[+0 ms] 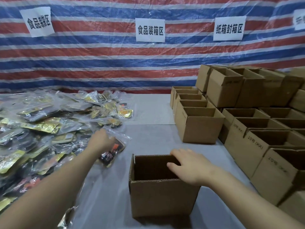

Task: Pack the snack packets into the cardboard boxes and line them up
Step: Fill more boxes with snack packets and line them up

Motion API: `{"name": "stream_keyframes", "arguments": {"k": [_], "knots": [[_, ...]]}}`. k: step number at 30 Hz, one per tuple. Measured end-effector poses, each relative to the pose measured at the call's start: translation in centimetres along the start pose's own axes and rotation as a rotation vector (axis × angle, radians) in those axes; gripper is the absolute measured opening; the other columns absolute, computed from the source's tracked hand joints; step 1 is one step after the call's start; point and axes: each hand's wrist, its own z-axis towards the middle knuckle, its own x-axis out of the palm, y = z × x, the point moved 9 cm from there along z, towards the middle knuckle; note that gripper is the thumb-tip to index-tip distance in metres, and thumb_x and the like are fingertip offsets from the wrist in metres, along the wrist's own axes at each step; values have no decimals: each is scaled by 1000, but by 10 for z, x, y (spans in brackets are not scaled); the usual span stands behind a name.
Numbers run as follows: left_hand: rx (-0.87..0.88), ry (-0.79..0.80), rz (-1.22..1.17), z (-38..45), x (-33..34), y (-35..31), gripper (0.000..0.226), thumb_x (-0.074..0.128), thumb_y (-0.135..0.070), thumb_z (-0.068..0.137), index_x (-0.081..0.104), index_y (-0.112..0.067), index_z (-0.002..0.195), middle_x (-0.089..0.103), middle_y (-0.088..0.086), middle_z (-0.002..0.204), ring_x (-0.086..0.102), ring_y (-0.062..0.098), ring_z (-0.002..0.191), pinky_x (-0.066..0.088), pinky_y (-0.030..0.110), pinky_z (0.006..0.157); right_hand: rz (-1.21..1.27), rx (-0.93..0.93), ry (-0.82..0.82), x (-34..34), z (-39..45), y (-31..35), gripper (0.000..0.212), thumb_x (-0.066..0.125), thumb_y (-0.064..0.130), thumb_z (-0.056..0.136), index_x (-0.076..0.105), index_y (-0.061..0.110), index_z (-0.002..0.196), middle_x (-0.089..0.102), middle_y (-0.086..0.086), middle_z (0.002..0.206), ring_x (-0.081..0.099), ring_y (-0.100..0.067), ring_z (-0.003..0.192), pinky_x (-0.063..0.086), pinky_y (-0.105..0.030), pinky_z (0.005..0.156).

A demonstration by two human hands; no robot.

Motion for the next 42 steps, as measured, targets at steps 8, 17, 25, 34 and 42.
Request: {"name": "stream_keyframes", "arguments": {"k": [8, 17, 25, 34, 42], "knots": [[-13, 157, 129, 30, 63, 18, 38, 68, -44, 84, 58, -12, 102, 61, 2, 81, 56, 20, 77, 44, 27, 66, -24, 8, 7, 3, -6, 0, 44, 30, 58, 101, 45, 30, 131, 53, 3, 125, 47, -21, 116, 40, -41, 97], [-77, 116, 364, -1, 47, 23, 83, 76, -66, 59, 55, -14, 121, 56, 6, 113, 55, 24, 106, 48, 34, 86, -25, 18, 30, 0, -10, 6, 42, 30, 54, 104, 44, 28, 134, 52, 2, 128, 46, -21, 121, 39, -41, 101], [-81, 16, -109, -31, 37, 18, 44, 74, -31, 74, 49, -13, 105, 58, 0, 76, 58, 15, 69, 46, 27, 55, -37, 21, 33, -4, -12, 7, 46, 29, 57, 103, 44, 29, 135, 53, 3, 129, 47, -21, 121, 38, -41, 100], [184, -112, -798, -80, -82, -81, 56, 80, -40, 75, 45, -33, 118, 65, -5, 105, 65, 15, 89, 56, 38, 74, 482, 76, -51, -64, 15, 19, 85, 29, 78, 91, 27, 25, 158, 33, -1, 162, 35, -26, 146, 32, -45, 117], [489, -349, -655, -178, -126, -187, 41, 70, -28, 76, 43, -40, 104, 64, -12, 85, 64, 16, 83, 53, 36, 68, 1561, -106, -252, -113, 39, 60, 72, 85, 42, 73, 54, 23, 135, 73, -2, 118, 70, -22, 108, 55, -46, 96]]}}
